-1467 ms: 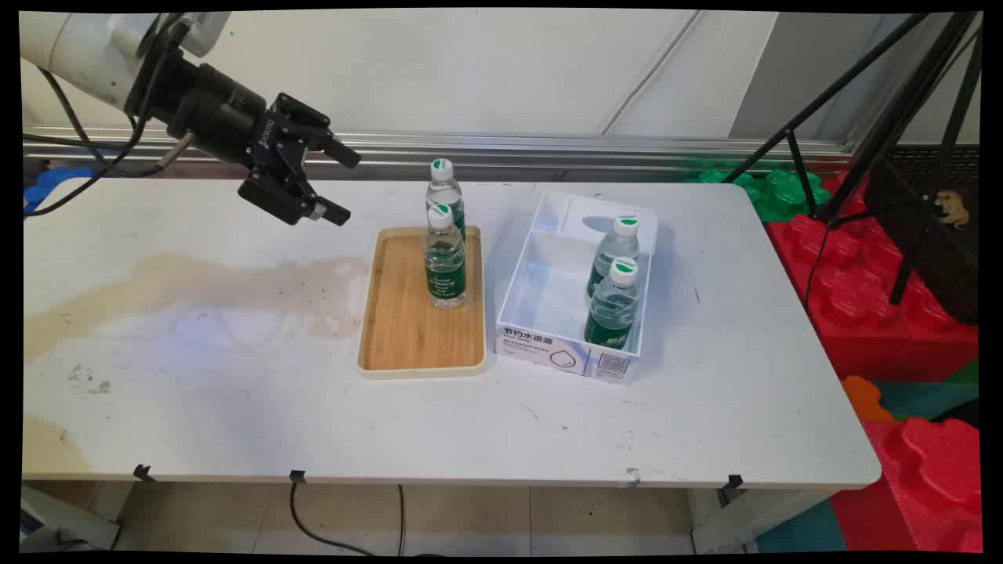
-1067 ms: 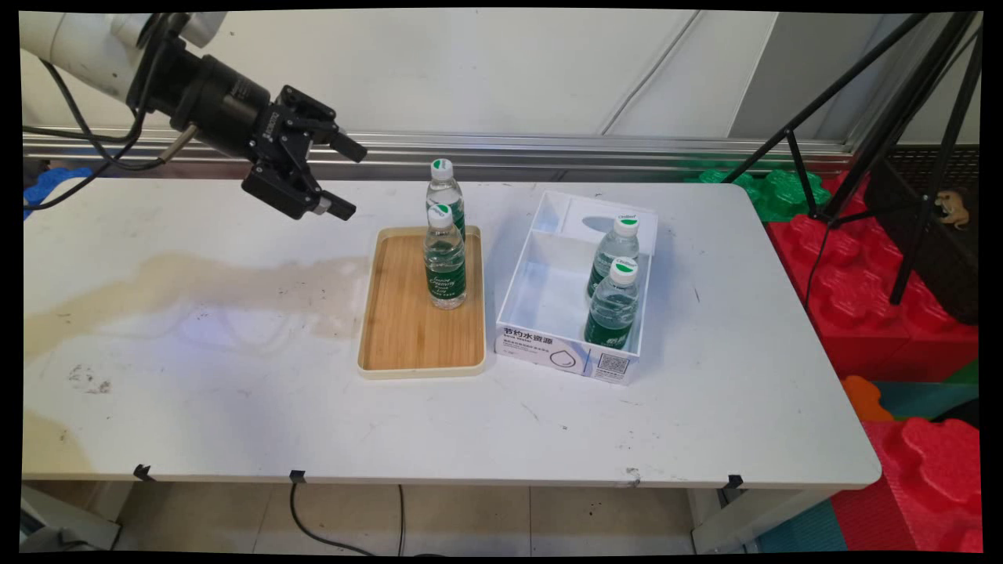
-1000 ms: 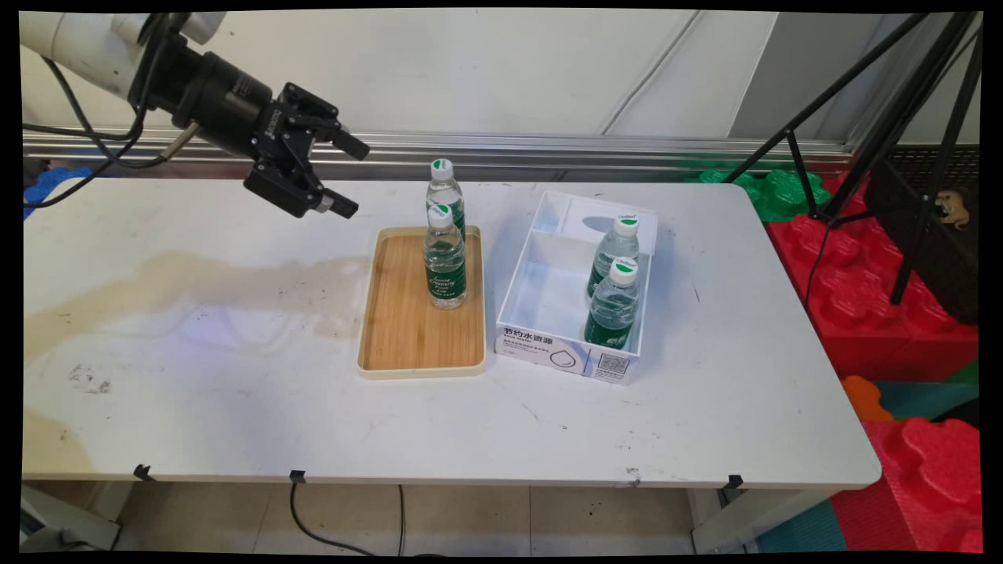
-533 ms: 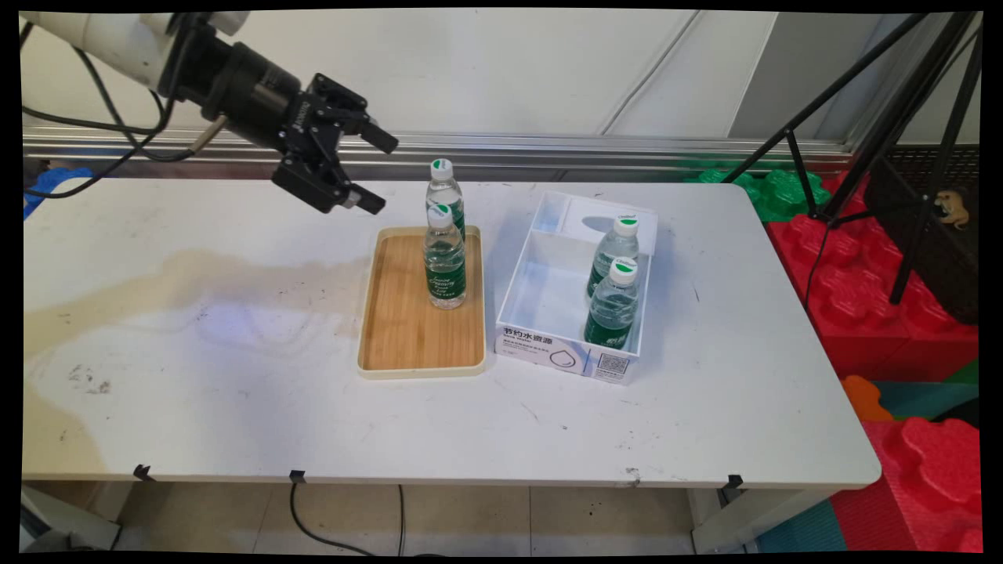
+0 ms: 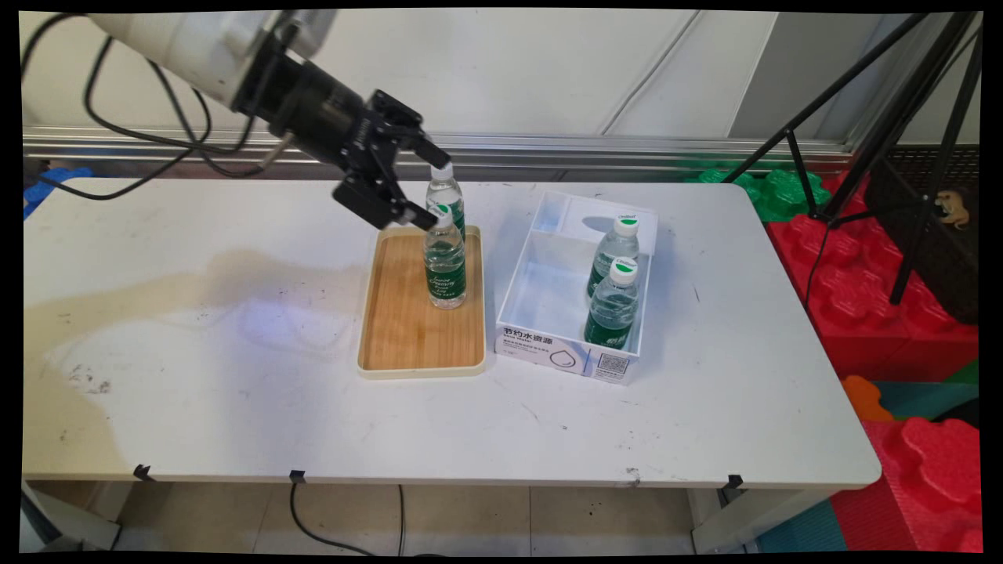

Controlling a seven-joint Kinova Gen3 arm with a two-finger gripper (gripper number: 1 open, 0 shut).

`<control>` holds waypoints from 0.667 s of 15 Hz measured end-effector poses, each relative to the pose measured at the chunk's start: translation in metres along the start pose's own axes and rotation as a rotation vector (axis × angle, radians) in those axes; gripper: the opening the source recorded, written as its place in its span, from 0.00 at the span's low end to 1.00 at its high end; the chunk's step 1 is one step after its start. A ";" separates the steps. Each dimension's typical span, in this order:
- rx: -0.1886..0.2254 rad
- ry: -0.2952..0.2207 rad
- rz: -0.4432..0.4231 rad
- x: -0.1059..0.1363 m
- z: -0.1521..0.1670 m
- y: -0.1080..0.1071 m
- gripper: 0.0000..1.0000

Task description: Pick up the green bottle from the white box

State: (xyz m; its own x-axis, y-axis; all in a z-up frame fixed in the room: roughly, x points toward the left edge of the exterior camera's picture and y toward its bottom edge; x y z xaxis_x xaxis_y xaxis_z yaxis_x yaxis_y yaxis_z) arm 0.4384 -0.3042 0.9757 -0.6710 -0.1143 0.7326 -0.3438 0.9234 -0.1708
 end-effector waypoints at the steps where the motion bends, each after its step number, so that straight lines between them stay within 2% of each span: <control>1: -0.006 0.000 0.003 0.003 0.008 0.000 1.00; 10: -0.053 -0.013 0.023 0.035 0.096 0.002 1.00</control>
State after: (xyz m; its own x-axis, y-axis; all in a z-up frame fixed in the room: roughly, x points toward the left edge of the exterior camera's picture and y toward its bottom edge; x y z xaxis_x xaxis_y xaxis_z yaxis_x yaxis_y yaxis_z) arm 0.3508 -0.3413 0.9378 -0.6867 -0.0969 0.7204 -0.2927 0.9441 -0.1520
